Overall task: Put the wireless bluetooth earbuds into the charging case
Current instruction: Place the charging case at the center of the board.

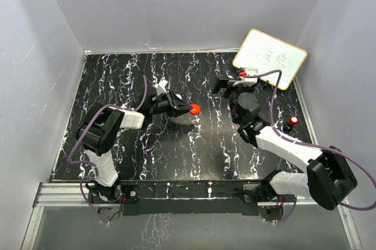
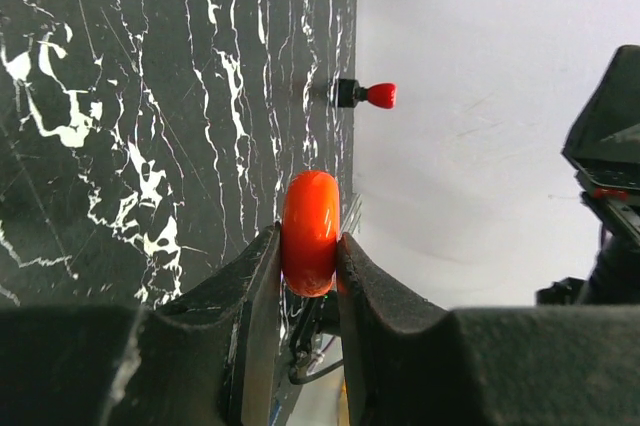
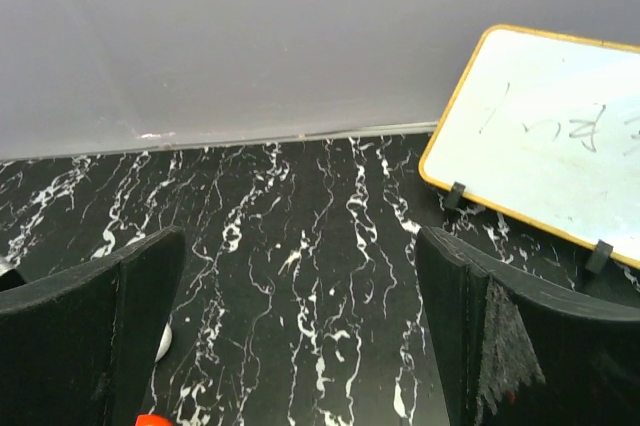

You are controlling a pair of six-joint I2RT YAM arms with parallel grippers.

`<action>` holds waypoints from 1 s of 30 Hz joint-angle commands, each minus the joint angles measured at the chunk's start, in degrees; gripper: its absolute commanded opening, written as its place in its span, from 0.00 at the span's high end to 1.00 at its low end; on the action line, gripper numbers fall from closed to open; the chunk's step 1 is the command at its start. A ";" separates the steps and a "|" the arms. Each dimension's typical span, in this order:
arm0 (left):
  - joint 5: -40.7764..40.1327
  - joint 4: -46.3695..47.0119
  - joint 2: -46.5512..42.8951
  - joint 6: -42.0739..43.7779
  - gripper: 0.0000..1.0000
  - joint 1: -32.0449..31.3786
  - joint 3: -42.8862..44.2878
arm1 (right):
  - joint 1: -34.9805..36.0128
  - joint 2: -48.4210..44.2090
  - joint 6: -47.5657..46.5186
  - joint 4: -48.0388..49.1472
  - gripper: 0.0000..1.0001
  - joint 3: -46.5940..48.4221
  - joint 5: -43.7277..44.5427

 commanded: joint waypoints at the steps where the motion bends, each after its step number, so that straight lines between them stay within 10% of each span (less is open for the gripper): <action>1: -1.20 -1.12 3.39 1.36 1.00 -2.53 4.14 | -1.36 -3.16 4.71 -13.22 0.02 4.19 -2.28; 21: -11.61 -7.64 14.37 4.77 1.00 -6.80 14.94 | -4.76 -11.13 6.80 -15.90 0.02 0.70 -4.91; 30: -12.48 -11.58 14.44 6.27 0.71 -7.16 16.29 | -5.86 -11.33 8.12 -16.11 0.02 0.54 -7.37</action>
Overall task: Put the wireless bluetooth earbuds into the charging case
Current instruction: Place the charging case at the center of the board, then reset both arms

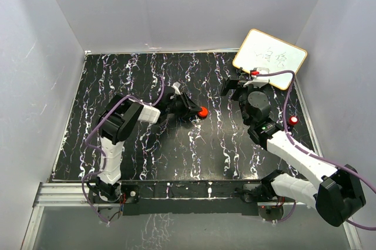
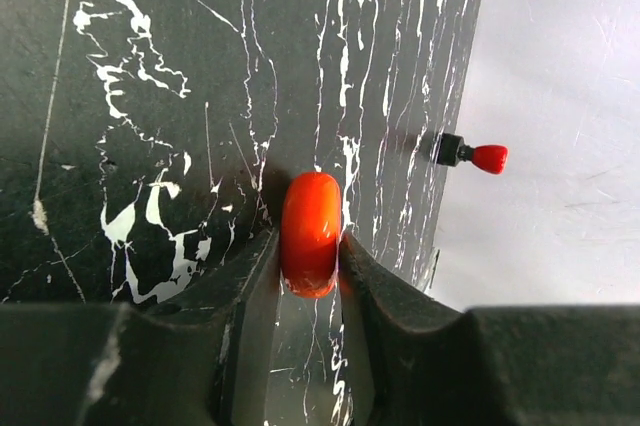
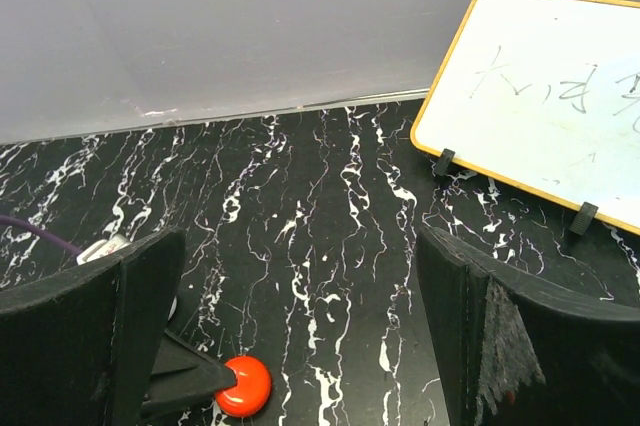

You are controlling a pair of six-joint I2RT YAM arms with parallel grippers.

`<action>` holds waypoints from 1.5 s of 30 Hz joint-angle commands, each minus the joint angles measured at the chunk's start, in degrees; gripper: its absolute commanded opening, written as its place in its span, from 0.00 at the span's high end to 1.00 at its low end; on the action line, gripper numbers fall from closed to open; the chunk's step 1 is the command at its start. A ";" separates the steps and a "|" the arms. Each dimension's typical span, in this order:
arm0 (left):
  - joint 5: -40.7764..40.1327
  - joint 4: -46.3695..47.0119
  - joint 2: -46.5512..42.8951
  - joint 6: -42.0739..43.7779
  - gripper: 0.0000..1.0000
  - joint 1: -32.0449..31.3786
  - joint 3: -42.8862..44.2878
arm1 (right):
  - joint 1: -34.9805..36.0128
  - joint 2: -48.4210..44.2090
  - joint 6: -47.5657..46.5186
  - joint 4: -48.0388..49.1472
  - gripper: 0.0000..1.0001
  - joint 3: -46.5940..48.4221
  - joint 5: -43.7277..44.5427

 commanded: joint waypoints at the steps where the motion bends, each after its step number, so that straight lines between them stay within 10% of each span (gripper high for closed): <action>1: -0.87 -3.15 -1.82 1.76 0.68 -0.26 2.01 | -0.47 -1.30 0.95 1.11 0.02 0.12 -1.68; 10: -7.33 -17.56 -11.45 11.06 0.30 -0.16 2.75 | -1.66 0.00 7.29 -6.11 0.02 1.73 2.31; 20: -26.45 -37.86 -30.58 25.22 0.22 0.56 2.98 | -8.01 1.82 17.74 -15.27 0.02 2.33 3.95; 28: -22.03 -33.93 -47.55 29.71 0.14 15.70 -11.76 | -11.49 2.46 21.38 -15.72 0.02 0.37 -2.41; 45: -34.90 -32.08 -54.13 33.25 0.11 16.40 -15.73 | -18.19 3.81 27.95 -14.74 0.02 -0.73 -4.92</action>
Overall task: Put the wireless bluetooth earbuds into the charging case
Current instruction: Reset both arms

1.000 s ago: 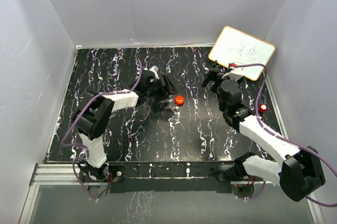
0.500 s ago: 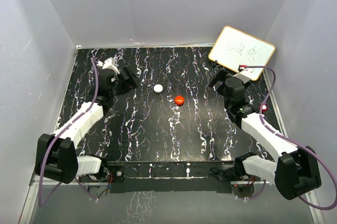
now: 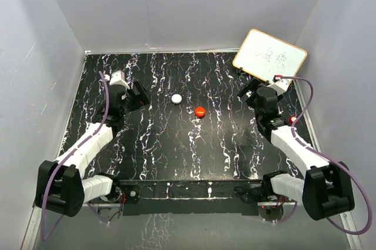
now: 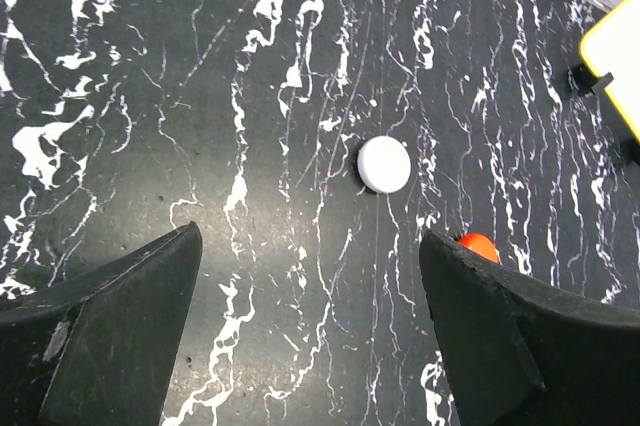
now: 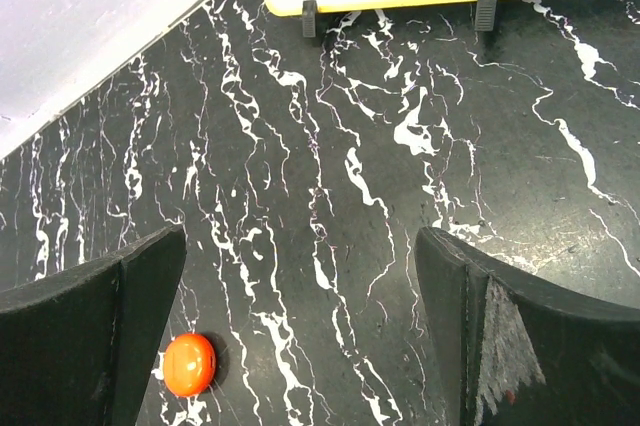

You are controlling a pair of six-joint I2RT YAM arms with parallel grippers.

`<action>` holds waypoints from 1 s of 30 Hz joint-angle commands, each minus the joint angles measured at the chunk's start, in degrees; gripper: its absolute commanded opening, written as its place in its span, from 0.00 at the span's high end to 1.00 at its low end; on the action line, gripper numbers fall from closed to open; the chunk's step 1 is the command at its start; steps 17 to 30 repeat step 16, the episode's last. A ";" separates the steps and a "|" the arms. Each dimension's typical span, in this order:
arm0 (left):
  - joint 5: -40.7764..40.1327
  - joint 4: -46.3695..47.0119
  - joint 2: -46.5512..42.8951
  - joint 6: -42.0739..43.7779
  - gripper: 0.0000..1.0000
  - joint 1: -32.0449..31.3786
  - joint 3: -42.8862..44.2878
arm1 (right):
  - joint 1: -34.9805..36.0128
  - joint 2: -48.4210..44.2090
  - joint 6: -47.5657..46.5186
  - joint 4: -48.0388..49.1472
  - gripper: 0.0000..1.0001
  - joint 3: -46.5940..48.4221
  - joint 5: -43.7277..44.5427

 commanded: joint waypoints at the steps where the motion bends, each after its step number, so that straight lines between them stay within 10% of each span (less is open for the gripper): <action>1: -6.13 -1.50 -1.13 0.67 0.11 -0.07 2.20 | -1.75 -0.36 3.88 1.27 0.02 0.91 1.92; 30: -10.73 -3.38 -4.22 -0.31 0.10 -0.06 1.71 | -3.98 -1.57 5.51 1.05 0.02 -0.77 0.56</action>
